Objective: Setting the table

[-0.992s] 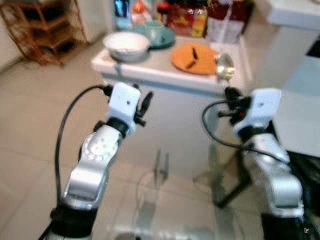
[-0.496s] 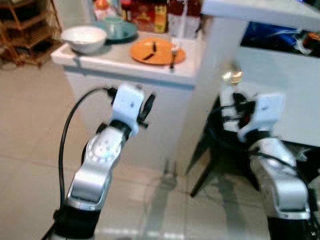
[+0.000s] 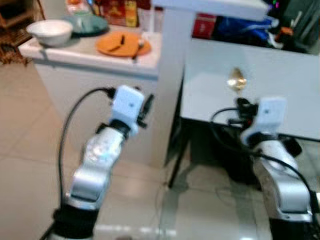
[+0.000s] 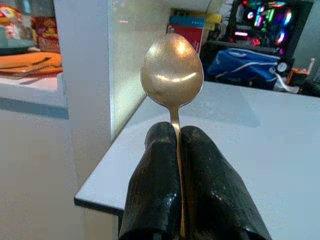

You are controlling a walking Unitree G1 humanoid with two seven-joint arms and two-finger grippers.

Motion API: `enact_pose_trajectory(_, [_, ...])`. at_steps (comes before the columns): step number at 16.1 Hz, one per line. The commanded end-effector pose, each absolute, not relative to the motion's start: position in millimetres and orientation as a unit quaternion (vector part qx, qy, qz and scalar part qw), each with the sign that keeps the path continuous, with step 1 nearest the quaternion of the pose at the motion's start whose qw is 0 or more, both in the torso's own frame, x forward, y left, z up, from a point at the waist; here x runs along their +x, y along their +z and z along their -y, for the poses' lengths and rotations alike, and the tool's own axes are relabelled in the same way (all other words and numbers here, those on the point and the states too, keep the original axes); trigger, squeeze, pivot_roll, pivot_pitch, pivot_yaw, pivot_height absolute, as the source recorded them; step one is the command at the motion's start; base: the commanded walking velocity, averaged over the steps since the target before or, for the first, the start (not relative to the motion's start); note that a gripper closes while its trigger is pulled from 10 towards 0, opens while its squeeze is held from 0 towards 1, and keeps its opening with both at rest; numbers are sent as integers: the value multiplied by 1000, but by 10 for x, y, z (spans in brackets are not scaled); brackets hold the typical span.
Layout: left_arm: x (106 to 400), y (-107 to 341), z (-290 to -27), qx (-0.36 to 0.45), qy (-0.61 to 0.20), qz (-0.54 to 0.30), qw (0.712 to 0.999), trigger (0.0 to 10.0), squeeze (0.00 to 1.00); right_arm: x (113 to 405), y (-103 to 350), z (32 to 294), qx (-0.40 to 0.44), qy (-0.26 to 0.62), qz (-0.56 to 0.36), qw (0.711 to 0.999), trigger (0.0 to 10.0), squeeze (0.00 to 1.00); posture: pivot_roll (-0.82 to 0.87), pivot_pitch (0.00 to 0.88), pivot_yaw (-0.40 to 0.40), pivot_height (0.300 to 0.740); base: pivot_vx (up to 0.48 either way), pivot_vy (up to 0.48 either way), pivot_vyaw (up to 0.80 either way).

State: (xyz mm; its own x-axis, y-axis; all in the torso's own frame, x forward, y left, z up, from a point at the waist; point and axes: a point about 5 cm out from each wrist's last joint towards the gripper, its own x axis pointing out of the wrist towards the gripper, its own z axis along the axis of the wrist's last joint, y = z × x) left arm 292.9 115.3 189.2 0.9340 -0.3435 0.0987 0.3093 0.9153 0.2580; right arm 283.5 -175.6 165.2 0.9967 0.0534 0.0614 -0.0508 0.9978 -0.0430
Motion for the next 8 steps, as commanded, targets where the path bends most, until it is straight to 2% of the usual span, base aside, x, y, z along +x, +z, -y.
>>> enact_pose_trajectory(1, [2931, 1937, -1092, 118, -176, 82, 974, 10000, 0, 2841, 1680, 1841, -25, 9, 32, 999, 10000, 0, 77, 5, -21, 740, 0, -480, 0])
enact_pose_trajectory(8, [2944, 1940, -1105, 121, -172, 82, 974, 10000, 0, 2837, 1660, 1862, -22, 1, 25, 999, 10000, 0, 80, 11, -19, 740, 0, -480, 0])
